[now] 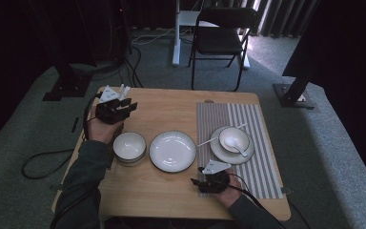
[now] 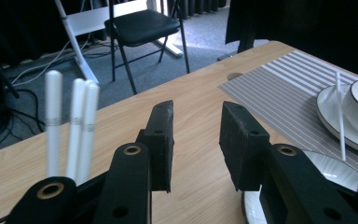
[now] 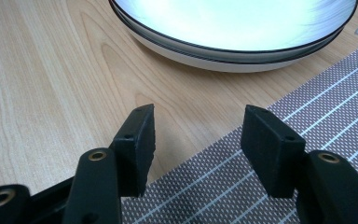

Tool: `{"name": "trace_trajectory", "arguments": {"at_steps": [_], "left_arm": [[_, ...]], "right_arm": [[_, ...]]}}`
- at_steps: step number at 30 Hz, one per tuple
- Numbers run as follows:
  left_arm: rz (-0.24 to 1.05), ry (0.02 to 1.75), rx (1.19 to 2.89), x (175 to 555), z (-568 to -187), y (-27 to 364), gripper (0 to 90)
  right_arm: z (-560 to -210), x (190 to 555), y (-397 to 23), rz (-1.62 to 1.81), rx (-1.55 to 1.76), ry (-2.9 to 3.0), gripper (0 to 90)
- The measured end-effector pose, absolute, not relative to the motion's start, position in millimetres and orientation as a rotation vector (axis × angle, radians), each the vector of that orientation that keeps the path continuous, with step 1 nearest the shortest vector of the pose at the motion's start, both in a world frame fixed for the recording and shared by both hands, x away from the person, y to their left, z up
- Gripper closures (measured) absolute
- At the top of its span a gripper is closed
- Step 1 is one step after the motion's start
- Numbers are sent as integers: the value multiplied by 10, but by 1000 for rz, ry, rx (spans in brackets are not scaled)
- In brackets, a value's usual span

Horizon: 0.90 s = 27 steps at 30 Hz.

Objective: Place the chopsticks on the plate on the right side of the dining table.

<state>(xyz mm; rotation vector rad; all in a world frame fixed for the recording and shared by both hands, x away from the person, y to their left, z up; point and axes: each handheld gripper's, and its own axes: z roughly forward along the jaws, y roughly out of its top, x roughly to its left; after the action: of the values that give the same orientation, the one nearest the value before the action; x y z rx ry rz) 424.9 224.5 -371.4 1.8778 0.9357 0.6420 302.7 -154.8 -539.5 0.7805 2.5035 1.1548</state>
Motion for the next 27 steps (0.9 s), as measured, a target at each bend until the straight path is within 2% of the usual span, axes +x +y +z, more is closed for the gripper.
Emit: {"name": "trace_trajectory", "arguments": {"at_steps": [17,27], "left_arm": [[682,1020,1888,4311,-3709,2584,665],[684,1037,1902,4407,-3701,2628,687]], "right_arm": [[-5398,3026,-1545,1152,780,2505,443],[-5399,3026,-1544,1151,782,2505,443]]}}
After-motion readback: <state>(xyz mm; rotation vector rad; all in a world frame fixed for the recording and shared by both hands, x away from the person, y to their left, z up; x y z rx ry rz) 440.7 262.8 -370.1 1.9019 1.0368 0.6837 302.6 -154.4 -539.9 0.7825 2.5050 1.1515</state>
